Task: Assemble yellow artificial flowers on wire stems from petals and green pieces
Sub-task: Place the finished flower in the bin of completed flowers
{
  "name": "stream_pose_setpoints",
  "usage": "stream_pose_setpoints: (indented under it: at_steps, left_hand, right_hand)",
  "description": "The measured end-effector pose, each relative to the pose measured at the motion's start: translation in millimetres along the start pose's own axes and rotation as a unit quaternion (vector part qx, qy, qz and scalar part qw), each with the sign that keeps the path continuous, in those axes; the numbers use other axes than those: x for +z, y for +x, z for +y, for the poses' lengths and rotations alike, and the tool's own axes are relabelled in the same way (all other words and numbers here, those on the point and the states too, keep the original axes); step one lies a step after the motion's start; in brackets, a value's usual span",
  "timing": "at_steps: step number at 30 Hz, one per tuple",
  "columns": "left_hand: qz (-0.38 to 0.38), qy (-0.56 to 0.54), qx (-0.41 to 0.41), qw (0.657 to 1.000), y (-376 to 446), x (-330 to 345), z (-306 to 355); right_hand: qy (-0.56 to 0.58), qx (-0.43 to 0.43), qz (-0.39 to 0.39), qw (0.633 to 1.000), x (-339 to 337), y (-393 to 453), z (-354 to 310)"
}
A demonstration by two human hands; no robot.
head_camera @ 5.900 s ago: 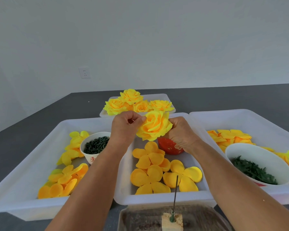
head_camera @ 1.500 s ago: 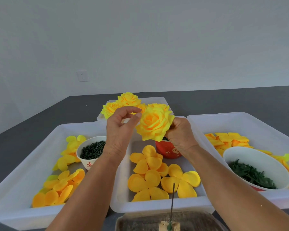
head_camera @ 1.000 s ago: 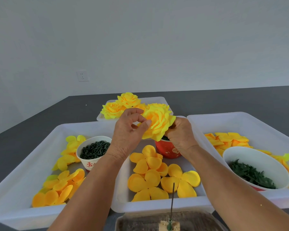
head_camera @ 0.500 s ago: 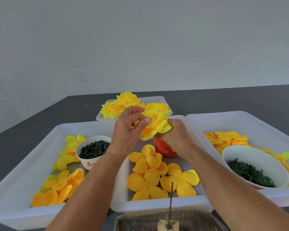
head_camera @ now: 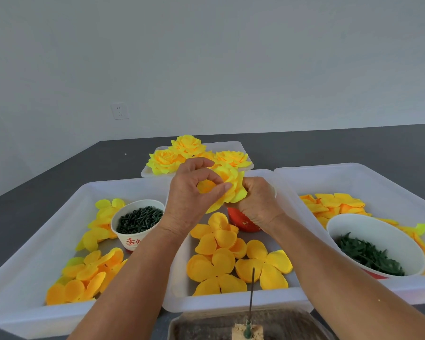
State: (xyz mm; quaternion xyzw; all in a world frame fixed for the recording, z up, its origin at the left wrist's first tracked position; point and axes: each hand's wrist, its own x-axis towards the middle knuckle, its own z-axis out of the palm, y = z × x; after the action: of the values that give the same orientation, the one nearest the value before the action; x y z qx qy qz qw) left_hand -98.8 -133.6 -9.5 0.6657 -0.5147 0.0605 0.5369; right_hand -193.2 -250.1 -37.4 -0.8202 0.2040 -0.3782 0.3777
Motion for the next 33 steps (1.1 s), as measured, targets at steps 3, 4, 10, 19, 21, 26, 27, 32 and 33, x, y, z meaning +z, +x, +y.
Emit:
stream_pose_setpoints:
  at_steps: [3, 4, 10, 19, 21, 26, 27, 32, 33]
  left_hand:
    - [-0.01, -0.006, 0.006, 1.0, 0.1, 0.6, -0.2]
    - [-0.008, -0.016, 0.007, 1.0, 0.4, 0.7, 0.1]
    - [0.118, -0.16, -0.1, 0.975, 2.9, -4.8, 0.7]
    - [0.018, -0.265, -0.328, 0.907, 5.9, -5.7, 0.1]
    - [0.028, -0.272, -0.302, 0.913, 5.1, -6.6, -1.3]
    - [0.042, -0.197, -0.206, 0.957, 4.7, -5.0, -5.5]
    - [0.045, -0.179, -0.192, 0.964, 4.5, -4.6, -6.6]
    - [0.07, -0.167, -0.163, 0.97, 4.7, -3.8, -8.1]
    - [0.076, -0.175, -0.166, 0.967, 5.0, -4.1, -8.3]
  right_hand:
    - [-0.002, -0.006, 0.002, 1.0, 1.0, 0.0, 1.4]
    - [0.005, -0.003, 0.009, 1.0, 0.7, 0.2, 1.9]
    - [0.063, 0.025, 0.083, 0.994, -0.5, 3.9, 3.8]
    - [0.013, 0.0, 0.039, 0.999, 3.3, 3.4, 5.7]
    - [0.013, 0.012, 0.026, 1.0, 3.0, 3.2, 6.8]
    - [0.028, 0.038, 0.006, 0.999, 3.0, 3.5, 7.9]
    - [0.026, 0.044, 0.003, 0.999, 2.9, 3.9, 9.0]
    - [0.048, 0.051, 0.003, 0.998, 2.9, 5.6, 11.6]
    - [0.052, 0.05, 0.005, 0.997, 3.0, 5.7, 10.5]
